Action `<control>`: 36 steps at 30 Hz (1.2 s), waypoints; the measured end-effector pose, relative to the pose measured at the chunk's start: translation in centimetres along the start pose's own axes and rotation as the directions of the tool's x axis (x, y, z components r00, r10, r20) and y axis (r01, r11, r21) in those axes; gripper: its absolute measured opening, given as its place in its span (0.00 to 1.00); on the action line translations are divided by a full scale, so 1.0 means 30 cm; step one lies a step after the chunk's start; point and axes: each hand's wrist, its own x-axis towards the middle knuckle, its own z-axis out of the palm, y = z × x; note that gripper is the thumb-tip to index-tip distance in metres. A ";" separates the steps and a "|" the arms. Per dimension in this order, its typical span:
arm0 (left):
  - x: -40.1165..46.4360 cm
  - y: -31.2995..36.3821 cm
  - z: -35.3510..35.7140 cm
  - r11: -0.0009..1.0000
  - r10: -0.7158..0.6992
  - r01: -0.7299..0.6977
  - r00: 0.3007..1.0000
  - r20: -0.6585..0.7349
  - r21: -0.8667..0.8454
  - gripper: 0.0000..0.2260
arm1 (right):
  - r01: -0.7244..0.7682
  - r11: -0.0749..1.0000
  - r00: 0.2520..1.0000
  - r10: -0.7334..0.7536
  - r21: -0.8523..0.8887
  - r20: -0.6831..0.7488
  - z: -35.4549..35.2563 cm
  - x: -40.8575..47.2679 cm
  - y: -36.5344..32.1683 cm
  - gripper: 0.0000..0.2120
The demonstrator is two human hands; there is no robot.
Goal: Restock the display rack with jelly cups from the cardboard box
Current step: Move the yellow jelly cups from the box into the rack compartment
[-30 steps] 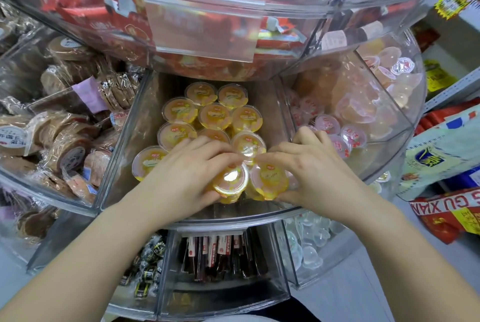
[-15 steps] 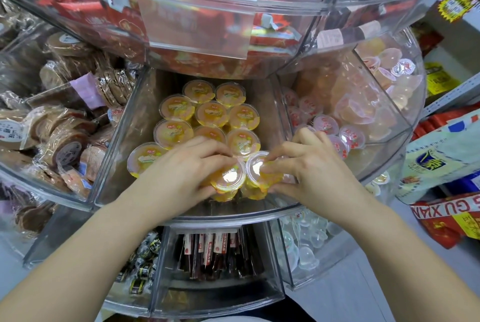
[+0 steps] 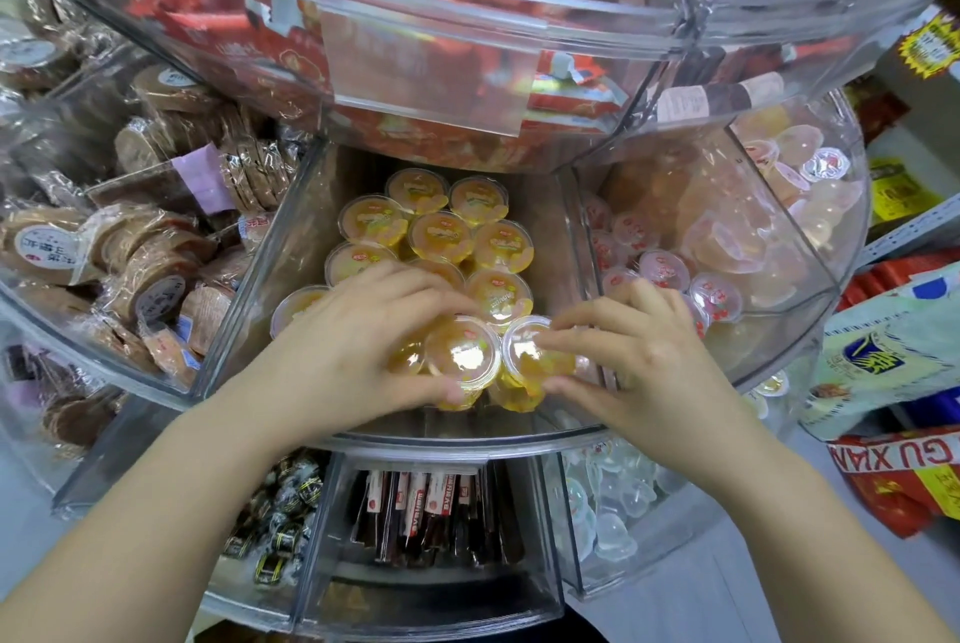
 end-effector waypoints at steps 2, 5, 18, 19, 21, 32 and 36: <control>-0.033 0.014 -0.019 0.990 -0.089 0.070 0.984 -0.158 -0.123 0.22 | -0.050 0.997 0.997 0.054 0.057 -0.061 -0.005 0.002 -0.017 0.11; -0.123 0.028 -0.044 0.955 -0.220 0.130 0.912 -0.346 -0.265 0.13 | -0.043 0.982 0.992 0.064 0.183 -0.106 -0.005 0.021 -0.084 0.10; -0.956 -0.035 0.278 0.546 -0.837 0.449 0.334 -0.434 -0.707 0.07 | -0.271 0.593 0.873 -0.180 0.758 0.453 0.392 -0.114 -0.725 0.09; -1.043 -0.066 0.355 0.459 -0.888 0.495 0.270 -0.372 -0.738 0.08 | -0.319 0.614 0.812 -0.215 0.722 0.542 0.490 -0.158 -0.770 0.10; -1.220 -0.124 0.533 0.272 -0.962 0.573 0.164 -0.217 -0.773 0.14 | -0.386 0.695 0.657 -0.254 0.606 0.710 0.708 -0.262 -0.843 0.11; -1.743 -0.491 1.429 -0.035 -0.932 0.909 0.121 0.342 -0.416 0.09 | -0.150 0.977 -0.008 0.155 -0.155 0.988 1.962 -0.709 -0.669 0.12; -1.740 -0.712 1.653 0.111 -0.909 0.918 0.249 0.335 -0.381 0.11 | 0.039 0.989 0.177 0.133 -0.142 0.975 2.265 -0.704 -0.602 0.13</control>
